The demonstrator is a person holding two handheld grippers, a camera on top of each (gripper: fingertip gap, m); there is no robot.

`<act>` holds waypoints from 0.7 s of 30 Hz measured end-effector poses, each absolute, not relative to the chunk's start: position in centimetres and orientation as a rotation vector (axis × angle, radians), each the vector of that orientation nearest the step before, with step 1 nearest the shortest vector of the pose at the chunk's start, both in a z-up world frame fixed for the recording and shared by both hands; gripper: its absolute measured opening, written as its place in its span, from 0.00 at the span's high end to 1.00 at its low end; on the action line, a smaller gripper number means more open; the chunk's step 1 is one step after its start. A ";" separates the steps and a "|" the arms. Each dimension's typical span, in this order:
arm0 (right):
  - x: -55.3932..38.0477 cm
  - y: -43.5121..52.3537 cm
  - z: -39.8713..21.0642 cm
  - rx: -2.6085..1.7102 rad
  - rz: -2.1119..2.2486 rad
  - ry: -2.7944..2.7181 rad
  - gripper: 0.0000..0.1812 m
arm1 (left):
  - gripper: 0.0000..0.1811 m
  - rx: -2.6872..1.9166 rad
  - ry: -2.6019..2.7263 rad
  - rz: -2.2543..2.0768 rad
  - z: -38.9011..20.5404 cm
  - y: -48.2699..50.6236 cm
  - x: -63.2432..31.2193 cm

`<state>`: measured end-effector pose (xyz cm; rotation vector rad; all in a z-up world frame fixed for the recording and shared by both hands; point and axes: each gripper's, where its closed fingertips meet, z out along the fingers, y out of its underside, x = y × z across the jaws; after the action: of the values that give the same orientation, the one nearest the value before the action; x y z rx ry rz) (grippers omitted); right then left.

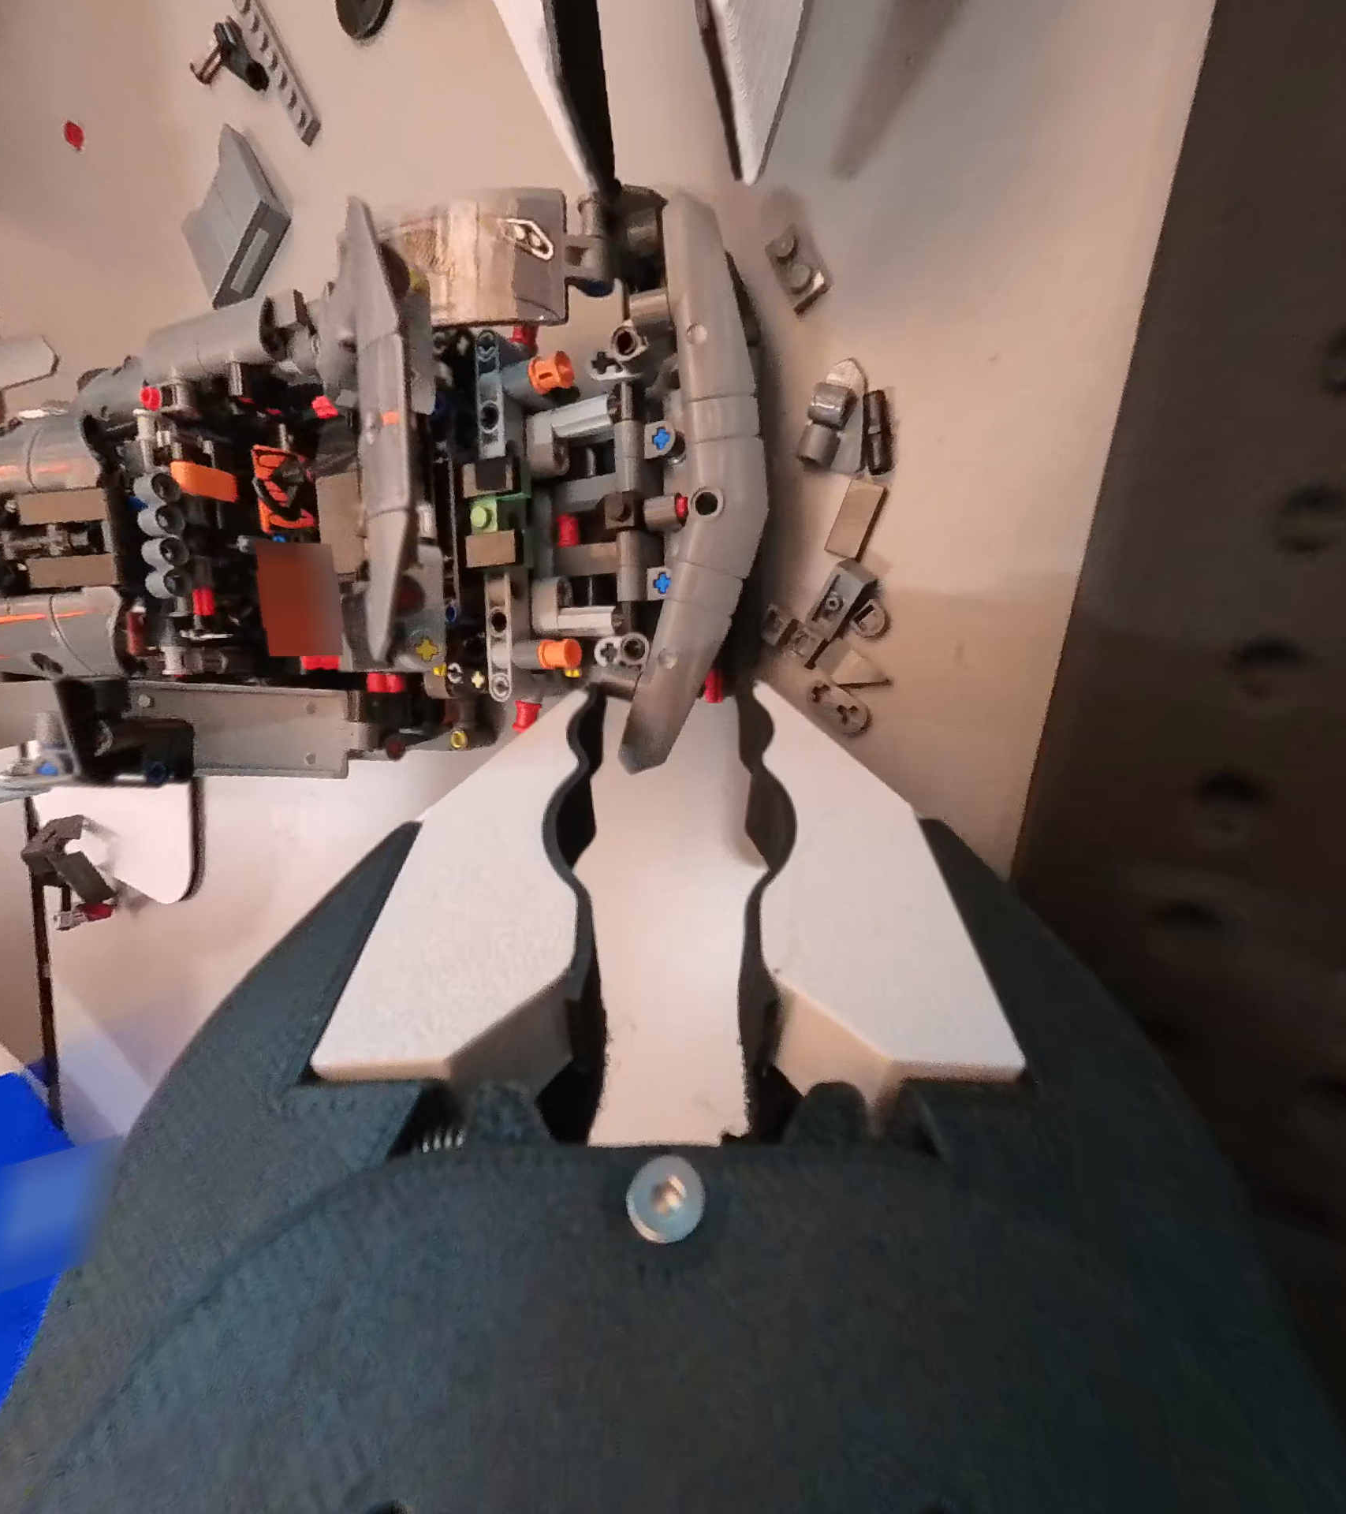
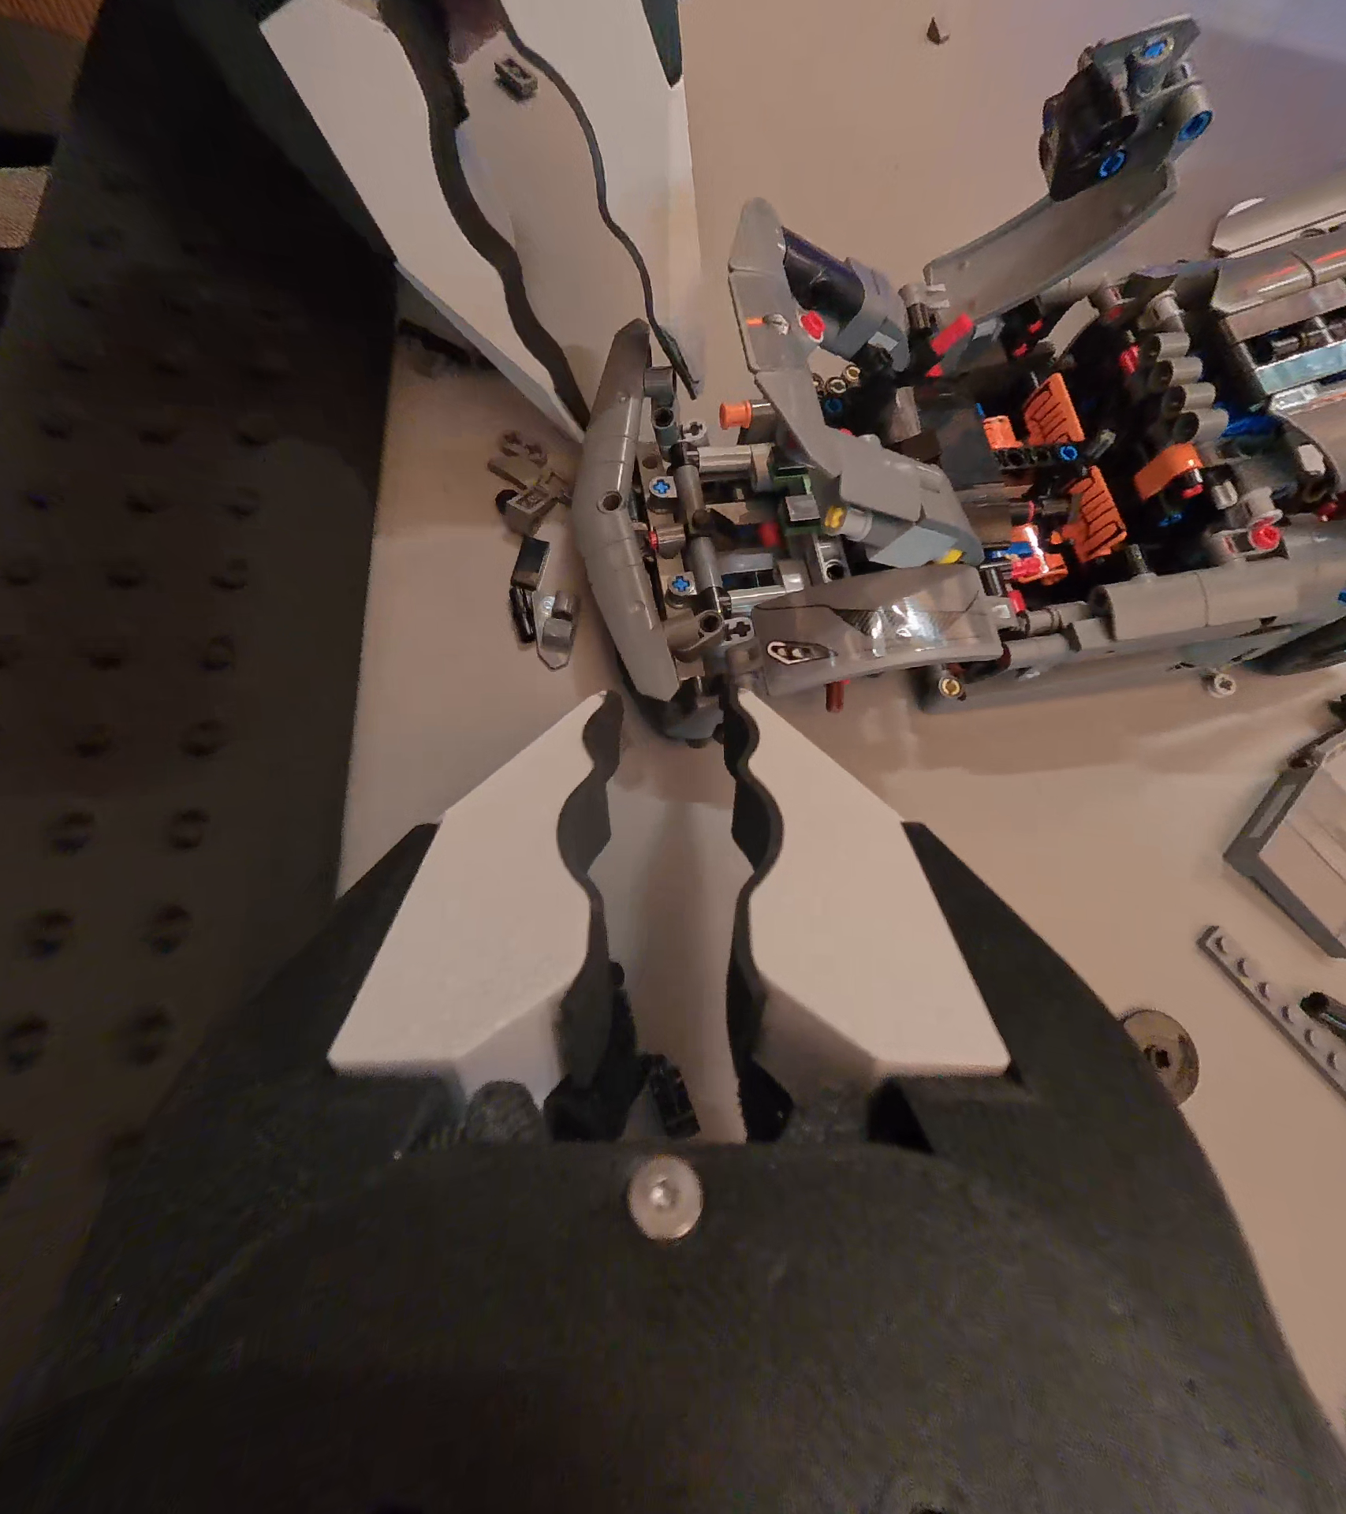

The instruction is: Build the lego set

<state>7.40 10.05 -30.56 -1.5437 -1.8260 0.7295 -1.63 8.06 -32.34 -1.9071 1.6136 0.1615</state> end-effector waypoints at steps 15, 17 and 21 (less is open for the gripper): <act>6.8 9.1 -30.8 -1.505 0.717 -1.869 0.89 | 0.88 -1.916 1.606 0.147 -31.8 8.2 -2.3; 6.7 9.1 -31.0 -1.510 0.705 -1.874 0.89 | 0.90 -1.923 1.611 0.133 -32.0 8.1 -2.2; 6.5 9.0 -31.4 -1.512 0.691 -1.886 0.91 | 0.92 -1.894 1.639 0.169 -32.1 8.0 -2.1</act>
<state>6.54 8.95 -31.38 -1.5123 -1.8857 0.6914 -2.06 7.98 -32.12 -1.8944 1.6390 0.1693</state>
